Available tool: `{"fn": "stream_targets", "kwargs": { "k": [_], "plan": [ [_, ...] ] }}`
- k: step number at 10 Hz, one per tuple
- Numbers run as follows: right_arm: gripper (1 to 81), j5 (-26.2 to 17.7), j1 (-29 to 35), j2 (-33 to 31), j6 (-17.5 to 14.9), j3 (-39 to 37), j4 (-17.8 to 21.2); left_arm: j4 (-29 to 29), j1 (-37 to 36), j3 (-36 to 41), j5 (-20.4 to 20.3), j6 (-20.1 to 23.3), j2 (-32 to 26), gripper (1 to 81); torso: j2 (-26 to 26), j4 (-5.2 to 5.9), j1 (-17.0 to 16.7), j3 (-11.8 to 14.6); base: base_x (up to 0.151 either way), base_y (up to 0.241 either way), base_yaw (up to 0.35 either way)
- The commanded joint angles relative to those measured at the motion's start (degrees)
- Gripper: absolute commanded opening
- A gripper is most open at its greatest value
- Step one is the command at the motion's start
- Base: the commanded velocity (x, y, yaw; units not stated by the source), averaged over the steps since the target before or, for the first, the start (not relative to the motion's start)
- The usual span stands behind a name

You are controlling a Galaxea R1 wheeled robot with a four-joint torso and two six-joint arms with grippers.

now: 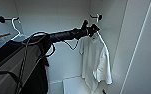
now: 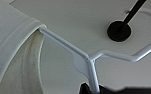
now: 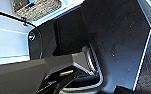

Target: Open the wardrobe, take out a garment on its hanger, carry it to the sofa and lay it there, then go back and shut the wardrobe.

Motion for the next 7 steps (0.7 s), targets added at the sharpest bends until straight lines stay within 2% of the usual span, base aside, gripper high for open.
{"fn": "stream_targets", "kwargs": {
  "k": [1, 2, 3, 4, 5, 6, 7],
  "plan": [
    [81.1, -1.96, 2.10, 0.06, -0.09, 0.46, -0.34, 1.02, -16.93, 4.69, -3.29, 1.40, -3.47, 1.0, 0.00, 0.00, 0.00, 0.00, 0.000, 0.000, 0.000],
    [81.1, -1.96, 2.01, 0.06, -0.18, 0.46, -0.42, 0.84, -18.16, 6.62, -3.21, 1.31, -4.87, 1.0, 0.00, 0.00, 0.00, -0.02, 0.000, 0.000, 0.000],
    [81.1, -1.96, 2.01, 0.06, -0.27, 0.46, -0.52, 0.84, -18.96, 8.04, -3.21, 1.14, -5.68, 1.0, 0.00, 1.65, 0.00, -0.02, 0.000, 0.000, 0.000],
    [81.1, -1.96, 2.01, 0.06, -0.35, 0.46, -0.69, 0.93, -19.13, 9.71, -2.94, 0.78, -6.47, 1.0, 0.00, 5.18, 0.00, -0.02, 0.000, 0.000, 0.000],
    [81.1, -1.87, 2.01, 0.06, -0.44, 0.46, -0.69, 0.93, -19.13, 10.77, -2.85, 0.78, -7.08, 1.0, 0.00, 5.91, 0.00, -0.02, 0.000, 0.000, 0.000],
    [81.1, -1.87, 2.01, 0.06, -0.44, 0.46, -0.78, 0.84, -19.13, 11.47, -2.85, 0.78, -7.61, 1.0, 0.00, 7.08, 0.00, -0.02, 0.000, 0.000, 0.000],
    [81.1, -1.87, 2.01, 0.06, -0.53, 0.46, -0.78, 0.84, -19.13, 12.26, -2.68, 0.78, -7.96, 1.0, 0.00, 8.85, 0.00, -0.02, 0.000, 0.000, 0.000]
  ]
}}
